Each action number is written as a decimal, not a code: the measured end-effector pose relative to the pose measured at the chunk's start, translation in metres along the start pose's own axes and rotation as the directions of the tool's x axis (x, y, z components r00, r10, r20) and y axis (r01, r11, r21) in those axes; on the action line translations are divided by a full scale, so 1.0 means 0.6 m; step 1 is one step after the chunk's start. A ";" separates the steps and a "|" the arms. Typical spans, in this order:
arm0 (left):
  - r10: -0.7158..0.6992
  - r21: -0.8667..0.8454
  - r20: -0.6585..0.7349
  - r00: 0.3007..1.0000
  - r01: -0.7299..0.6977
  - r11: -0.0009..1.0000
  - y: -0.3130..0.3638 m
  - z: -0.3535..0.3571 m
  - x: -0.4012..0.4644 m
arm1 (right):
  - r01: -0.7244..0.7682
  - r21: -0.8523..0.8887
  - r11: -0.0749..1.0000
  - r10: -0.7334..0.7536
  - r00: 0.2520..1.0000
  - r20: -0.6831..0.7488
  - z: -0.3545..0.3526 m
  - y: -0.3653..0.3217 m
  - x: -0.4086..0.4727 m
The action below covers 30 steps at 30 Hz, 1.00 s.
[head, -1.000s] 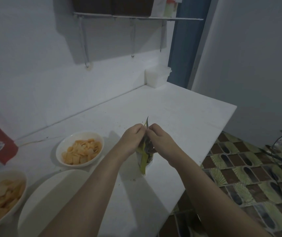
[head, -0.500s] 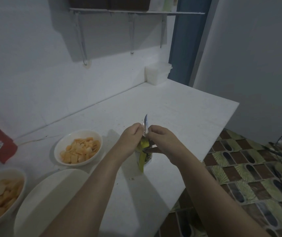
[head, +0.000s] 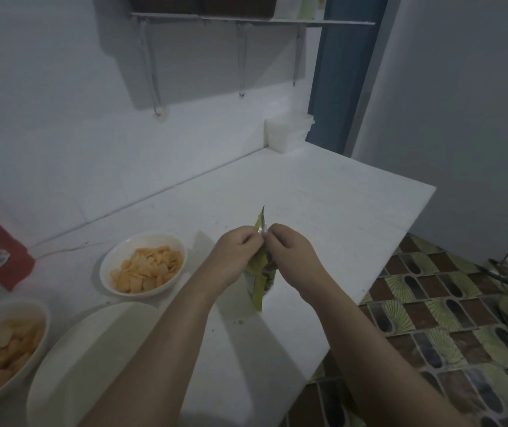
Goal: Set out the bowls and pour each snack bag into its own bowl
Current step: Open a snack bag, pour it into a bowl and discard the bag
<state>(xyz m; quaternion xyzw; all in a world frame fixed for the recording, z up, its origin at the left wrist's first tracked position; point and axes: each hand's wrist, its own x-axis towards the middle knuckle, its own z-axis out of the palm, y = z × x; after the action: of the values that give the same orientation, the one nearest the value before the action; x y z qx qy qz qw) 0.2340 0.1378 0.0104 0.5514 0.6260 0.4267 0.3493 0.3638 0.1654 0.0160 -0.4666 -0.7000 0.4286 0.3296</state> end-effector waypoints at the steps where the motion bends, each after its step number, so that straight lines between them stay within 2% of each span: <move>1: -0.005 -0.041 -0.016 1.000 0.004 0.999 -0.002 0.003 -0.002 | -0.001 0.012 1.000 0.001 1.000 0.008 -0.001 0.002 -0.001; 5: -0.023 -0.175 -0.074 0.997 0.009 0.984 -0.002 0.012 -0.010 | 0.042 -0.045 0.998 -0.039 0.997 0.064 -0.005 0.005 -0.003; 9: -0.017 -0.151 -0.062 0.998 0.007 0.989 -0.005 0.010 -0.007 | 0.087 -0.158 0.984 -0.075 0.994 0.081 -0.012 0.001 0.001; 12: 0.034 -0.072 -0.062 0.998 -0.039 0.997 -0.002 0.003 -0.006 | 0.075 -0.179 0.981 -0.059 0.994 0.093 -0.020 -0.009 -0.001; 16: 0.122 0.126 -0.071 0.990 -0.112 0.986 0.007 -0.006 -0.006 | 0.029 -0.200 0.979 -0.020 0.999 0.046 -0.019 -0.019 -0.003; 18: 0.167 0.229 -0.089 0.982 -0.143 0.963 0.010 -0.007 -0.007 | 0.055 -0.351 0.935 -0.052 0.998 0.019 -0.017 -0.022 0.001; 20: 0.214 0.336 -0.102 0.972 -0.169 0.927 0.010 -0.005 -0.007 | 0.072 -0.527 0.847 -0.084 0.996 0.001 -0.015 -0.022 0.004; 22: 0.217 0.367 -0.108 0.970 -0.164 0.916 0.010 -0.002 -0.007 | 0.077 -0.598 0.798 -0.102 0.995 -0.008 -0.012 -0.023 0.005; 24: 0.155 0.220 -0.100 0.983 -0.130 0.967 0.006 0.001 -0.009 | 0.078 -0.525 0.847 -0.082 0.997 0.017 -0.010 -0.021 0.003; 27: 0.009 -0.130 -0.087 0.996 -0.020 0.991 -0.003 0.007 -0.017 | -0.003 -0.202 0.979 0.017 0.997 0.071 -0.011 -0.018 -0.008; 28: -0.008 -0.190 -0.094 0.996 -0.010 0.982 -0.006 0.010 -0.018 | -0.034 -0.125 0.992 0.044 0.996 0.073 -0.010 -0.017 -0.011; 30: -0.011 -0.263 -0.098 0.995 -0.015 0.965 -0.014 0.015 -0.018 | -0.066 -0.078 0.995 0.071 0.995 0.064 -0.007 -0.011 -0.011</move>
<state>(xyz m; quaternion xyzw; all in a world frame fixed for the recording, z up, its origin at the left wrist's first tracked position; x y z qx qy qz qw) 0.2404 0.1282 -0.0010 0.4793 0.5796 0.5330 0.3876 0.3673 0.1594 0.0235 -0.4878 -0.7101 0.4279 0.2732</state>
